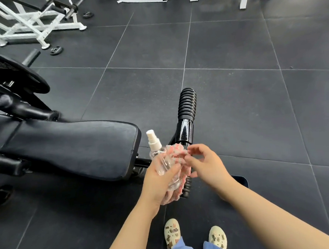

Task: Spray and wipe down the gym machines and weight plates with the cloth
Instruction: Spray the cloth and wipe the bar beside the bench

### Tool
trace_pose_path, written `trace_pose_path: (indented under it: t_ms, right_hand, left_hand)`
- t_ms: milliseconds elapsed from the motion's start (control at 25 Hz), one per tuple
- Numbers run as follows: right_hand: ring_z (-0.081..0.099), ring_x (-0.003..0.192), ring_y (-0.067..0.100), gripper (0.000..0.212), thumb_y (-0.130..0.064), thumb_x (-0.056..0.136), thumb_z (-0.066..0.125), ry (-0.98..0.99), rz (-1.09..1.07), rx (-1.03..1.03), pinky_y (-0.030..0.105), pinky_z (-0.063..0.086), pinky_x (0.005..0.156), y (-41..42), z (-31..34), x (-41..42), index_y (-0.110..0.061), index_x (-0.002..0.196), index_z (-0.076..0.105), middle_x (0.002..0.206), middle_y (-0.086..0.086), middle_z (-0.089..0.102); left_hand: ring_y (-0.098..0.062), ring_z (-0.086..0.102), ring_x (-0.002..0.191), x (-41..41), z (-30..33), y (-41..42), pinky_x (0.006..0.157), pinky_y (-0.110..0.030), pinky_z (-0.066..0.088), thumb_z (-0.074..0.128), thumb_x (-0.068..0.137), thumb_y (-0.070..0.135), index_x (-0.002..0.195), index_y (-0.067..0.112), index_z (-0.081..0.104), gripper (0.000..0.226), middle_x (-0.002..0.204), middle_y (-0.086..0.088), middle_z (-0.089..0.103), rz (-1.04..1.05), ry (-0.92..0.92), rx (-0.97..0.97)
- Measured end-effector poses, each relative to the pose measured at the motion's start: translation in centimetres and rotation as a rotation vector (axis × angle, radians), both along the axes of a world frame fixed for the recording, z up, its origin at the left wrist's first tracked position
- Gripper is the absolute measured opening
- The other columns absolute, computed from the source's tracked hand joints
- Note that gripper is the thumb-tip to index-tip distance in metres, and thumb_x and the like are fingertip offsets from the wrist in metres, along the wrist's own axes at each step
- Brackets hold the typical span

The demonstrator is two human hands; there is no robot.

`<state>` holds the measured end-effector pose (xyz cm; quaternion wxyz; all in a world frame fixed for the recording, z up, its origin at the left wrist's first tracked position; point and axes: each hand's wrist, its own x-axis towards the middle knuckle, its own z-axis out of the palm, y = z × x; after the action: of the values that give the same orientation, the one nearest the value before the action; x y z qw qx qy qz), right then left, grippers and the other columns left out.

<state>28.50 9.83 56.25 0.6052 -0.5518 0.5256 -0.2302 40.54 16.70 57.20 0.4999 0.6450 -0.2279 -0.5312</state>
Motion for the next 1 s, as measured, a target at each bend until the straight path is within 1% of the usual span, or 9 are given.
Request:
trace_pose_path:
  t_ms: [160,280,320,440,520,600,680,840,1000]
  right_hand:
    - [0.066,0.081,0.015,0.025,-0.017,0.087,0.065,-0.065,0.122,0.271,0.03,0.055,0.062,1.3,-2.2,0.2,-0.017,0.11,0.055,0.104,-0.001,0.065]
    - [0.057,0.052,0.011,0.003,-0.011,0.088,0.058,0.005,-0.012,0.239,0.027,0.051,0.052,0.9,-2.7,0.3,-0.009,0.089,0.06,0.074,0.008,0.062]
    - [0.055,0.05,0.013,0.007,-0.009,0.088,0.056,0.083,-0.097,0.2,0.026,0.051,0.049,0.4,-3.2,-0.2,-0.01,0.083,0.059,0.072,0.008,0.059]
    - [0.061,0.074,0.022,0.013,-0.013,0.087,0.055,0.21,-0.339,0.183,0.042,0.057,0.073,-1.6,-5.1,-1.7,-0.009,0.099,0.058,0.09,0.009,0.059]
    - [0.059,0.104,0.027,0.055,-0.031,0.082,0.061,0.227,-0.277,0.3,0.047,0.051,0.091,-1.9,-6.1,-1.2,-0.006,0.128,0.043,0.117,0.005,0.052]
    - [0.056,0.114,0.028,0.074,-0.053,0.073,0.058,0.161,-0.156,0.4,0.046,0.048,0.095,-1.2,-6.7,0.7,-0.013,0.132,0.041,0.128,0.004,0.053]
    - [0.052,0.118,0.029,0.069,-0.05,0.082,0.053,0.172,-0.094,0.375,0.038,0.043,0.097,-0.7,-7.0,3.3,-0.013,0.138,0.036,0.13,0.008,0.052]
    - [0.048,0.119,0.037,0.071,-0.046,0.088,0.055,0.498,-0.197,0.257,0.041,0.04,0.094,-1.3,-8.2,6.2,-0.003,0.136,0.025,0.133,0.018,0.043]
    - [0.05,0.119,0.034,0.063,-0.053,0.096,0.034,0.377,-0.274,0.288,0.037,0.038,0.094,-2.2,-9.5,5.8,-0.003,0.134,0.036,0.131,0.016,0.052]
  left_hand:
    - [-0.017,0.069,0.09,1.1,-0.1,1.0,0.077,-0.035,0.057,0.052,0.092,0.005,0.116,0.028,0.055,0.034,0.1,-0.001,0.072,-0.086,0.161,-0.048]
    - [-0.013,0.066,0.097,1.7,-0.6,1.2,0.076,-0.026,0.053,0.065,0.085,0.016,0.113,0.031,0.058,0.032,0.099,0.007,0.07,-0.092,0.092,-0.057]
    - [-0.01,0.064,0.096,2.0,-0.9,1.0,0.075,-0.021,0.05,0.067,0.083,0.016,0.114,0.031,0.059,0.035,0.099,0.01,0.068,-0.071,0.03,-0.052]
    - [-0.001,0.058,0.088,2.8,-1.5,0.2,0.067,-0.012,0.042,0.065,0.086,0.013,0.106,0.032,0.06,0.029,0.098,0.017,0.058,-0.009,-0.179,0.03]
    - [0.0,0.056,0.085,3.1,-2.3,0.2,0.065,-0.014,0.041,0.065,0.086,0.013,0.093,0.034,0.056,0.025,0.094,0.012,0.06,-0.015,-0.201,0.086]
    - [-0.005,0.058,0.085,3.2,-3.4,0.6,0.065,-0.017,0.042,0.065,0.085,0.012,0.089,0.034,0.055,0.025,0.094,0.006,0.061,-0.024,-0.195,0.139]
    - [-0.012,0.061,0.089,3.2,-4.5,1.0,0.065,-0.018,0.044,0.066,0.085,0.01,0.089,0.033,0.058,0.025,0.095,0.0,0.064,-0.04,-0.196,0.173]
    - [-0.009,0.062,0.088,3.6,-5.5,1.3,0.063,-0.012,0.047,0.069,0.083,0.013,0.097,0.027,0.059,0.022,0.096,-0.001,0.066,-0.118,-0.22,0.21]
    - [0.001,0.058,0.079,4.0,-5.7,1.2,0.057,-0.003,0.043,0.07,0.081,0.008,0.095,0.031,0.057,0.03,0.088,0.011,0.062,-0.237,-0.197,0.237]
